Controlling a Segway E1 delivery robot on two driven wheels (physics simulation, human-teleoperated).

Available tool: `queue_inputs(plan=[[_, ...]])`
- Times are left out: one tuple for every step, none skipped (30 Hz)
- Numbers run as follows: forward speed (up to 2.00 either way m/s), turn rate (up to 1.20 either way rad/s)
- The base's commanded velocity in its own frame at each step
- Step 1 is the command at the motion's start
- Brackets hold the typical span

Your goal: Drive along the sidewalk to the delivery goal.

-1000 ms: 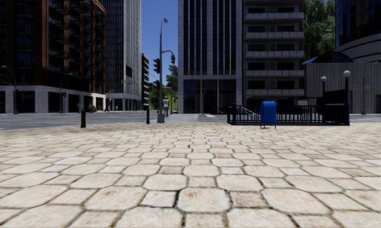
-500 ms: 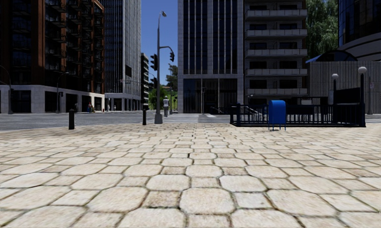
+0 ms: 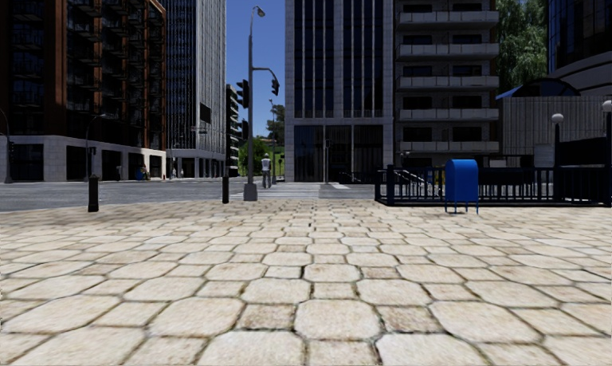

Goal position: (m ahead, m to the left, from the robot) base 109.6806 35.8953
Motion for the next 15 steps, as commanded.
queue_inputs(plan=[[1.71, 0.13], [1.73, 0.07], [1.74, 0.00], [1.74, 0.00], [1.74, 0.00], [1.73, 0.00], [1.73, 0.00], [1.73, 0.00], [1.73, 0.00], [1.73, 0.00], [1.73, 0.00], [1.73, 0.00], [1.73, 0.00], [1.72, 0.00], [1.72, 0.00]])
